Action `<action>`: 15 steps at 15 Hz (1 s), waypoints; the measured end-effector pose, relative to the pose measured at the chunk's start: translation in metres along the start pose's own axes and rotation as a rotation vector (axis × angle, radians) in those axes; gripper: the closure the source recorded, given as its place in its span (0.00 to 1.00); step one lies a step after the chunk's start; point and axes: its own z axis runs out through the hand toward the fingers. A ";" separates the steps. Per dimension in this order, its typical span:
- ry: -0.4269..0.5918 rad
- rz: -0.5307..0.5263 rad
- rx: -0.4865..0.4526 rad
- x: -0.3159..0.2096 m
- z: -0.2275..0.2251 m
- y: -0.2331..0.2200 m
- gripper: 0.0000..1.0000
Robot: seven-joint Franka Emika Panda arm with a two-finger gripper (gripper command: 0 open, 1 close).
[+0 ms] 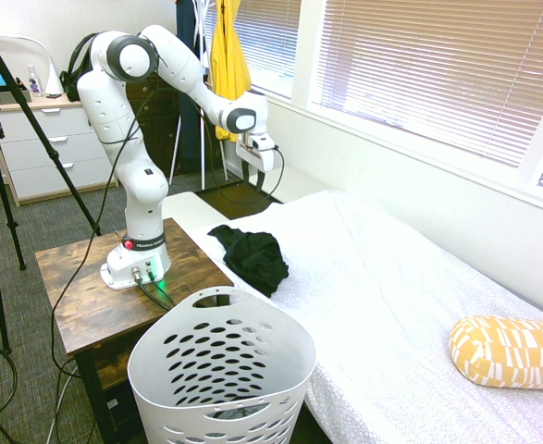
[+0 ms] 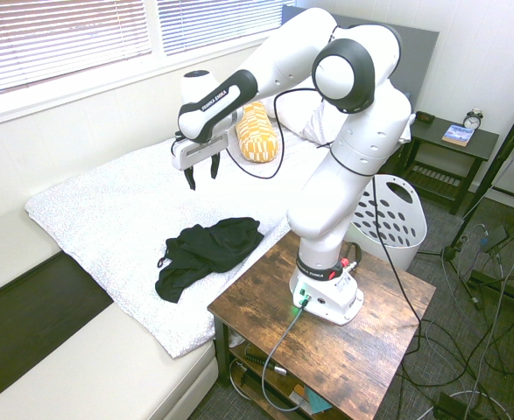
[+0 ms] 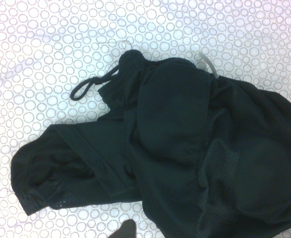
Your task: Put my clothes in the laundry bag
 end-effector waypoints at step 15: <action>-0.013 -0.083 -0.064 0.002 0.129 -0.039 0.00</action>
